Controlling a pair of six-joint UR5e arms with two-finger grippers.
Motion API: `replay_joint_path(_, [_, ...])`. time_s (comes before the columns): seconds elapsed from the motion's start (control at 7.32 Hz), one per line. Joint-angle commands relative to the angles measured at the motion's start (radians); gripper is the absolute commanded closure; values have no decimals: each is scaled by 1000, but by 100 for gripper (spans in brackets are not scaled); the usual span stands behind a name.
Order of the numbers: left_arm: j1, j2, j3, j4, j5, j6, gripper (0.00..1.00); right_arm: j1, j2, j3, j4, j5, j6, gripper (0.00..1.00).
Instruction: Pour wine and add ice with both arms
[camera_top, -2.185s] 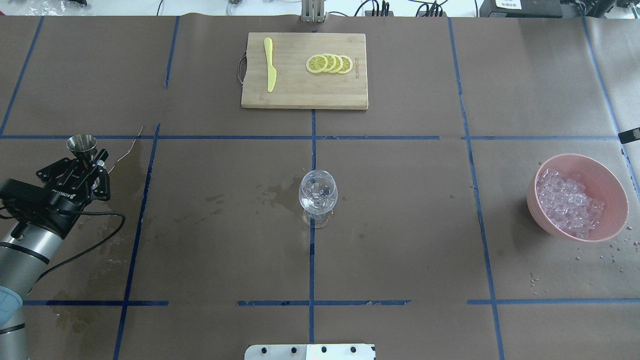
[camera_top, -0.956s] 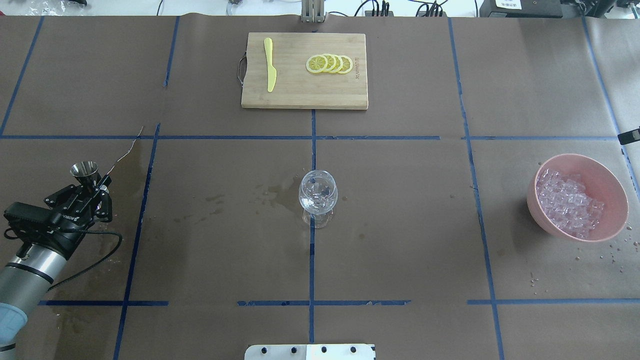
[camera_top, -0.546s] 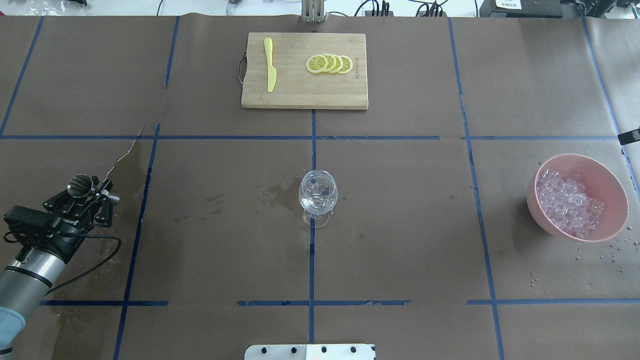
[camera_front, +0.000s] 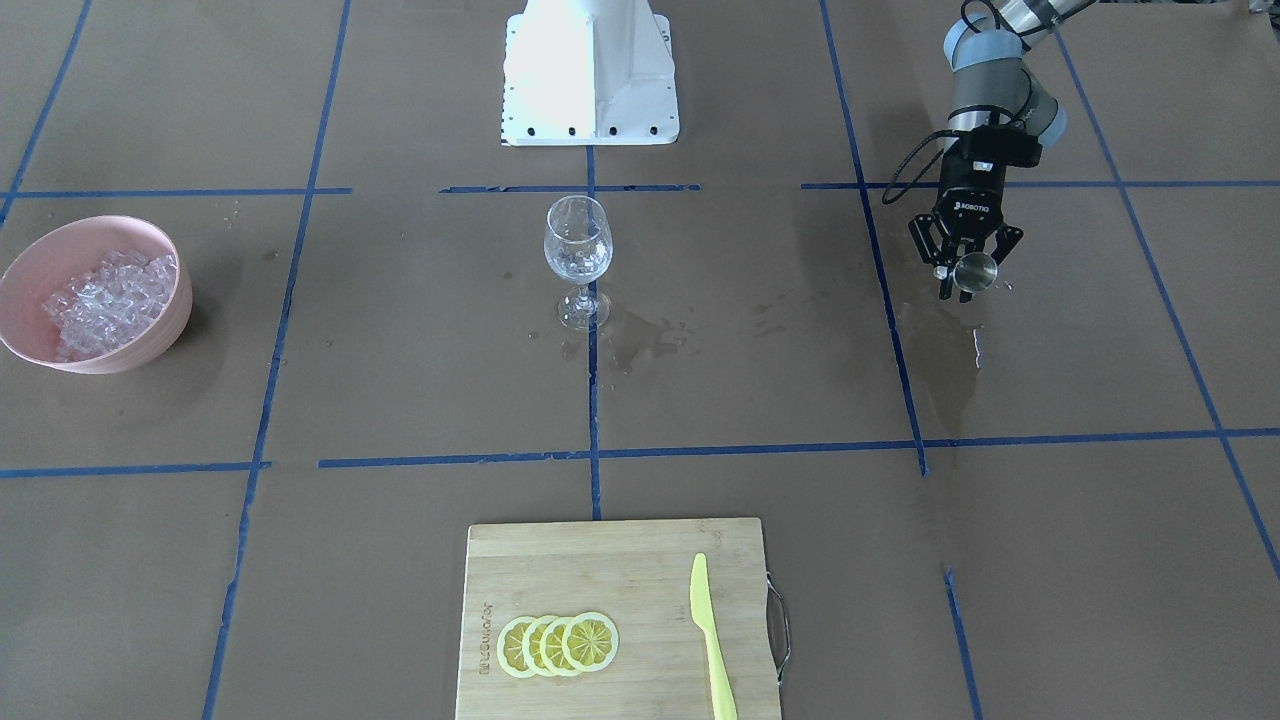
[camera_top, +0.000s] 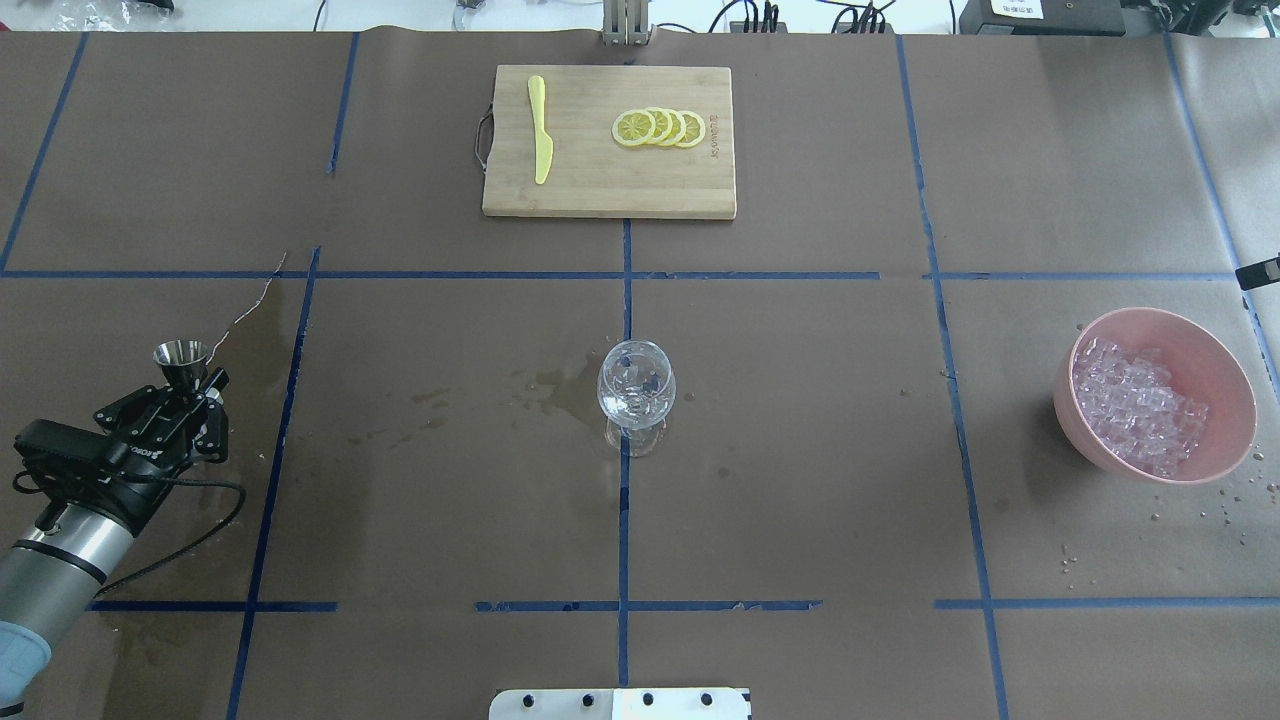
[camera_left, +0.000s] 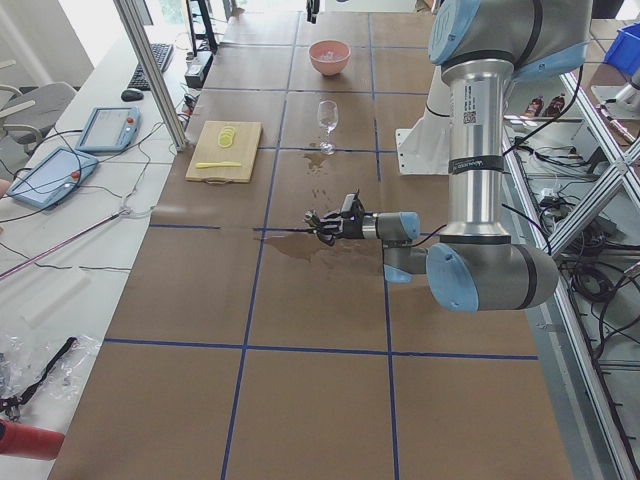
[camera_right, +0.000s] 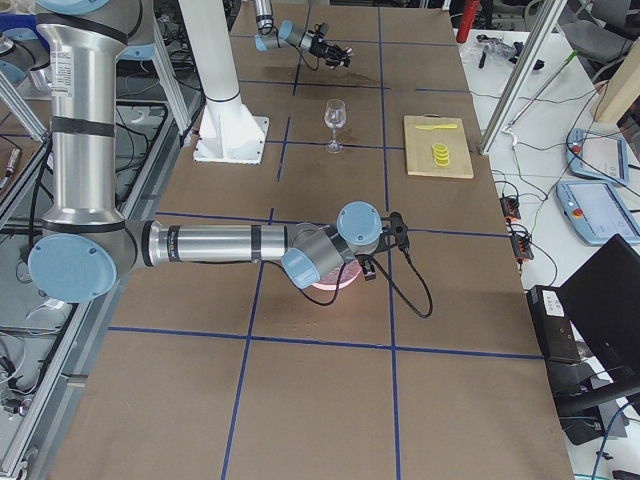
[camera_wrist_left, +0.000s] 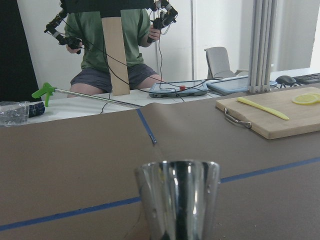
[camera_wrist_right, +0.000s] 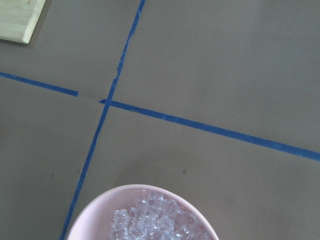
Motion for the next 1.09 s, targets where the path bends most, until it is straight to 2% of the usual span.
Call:
replay_joint_path(0.0, [15, 0, 5, 1, -4, -26, 70, 0, 0, -3, -1, 0, 0, 0])
replay_joint_path(0.96, [15, 14, 8, 2, -4, -26, 57, 0, 0, -1, -1, 0, 2, 0])
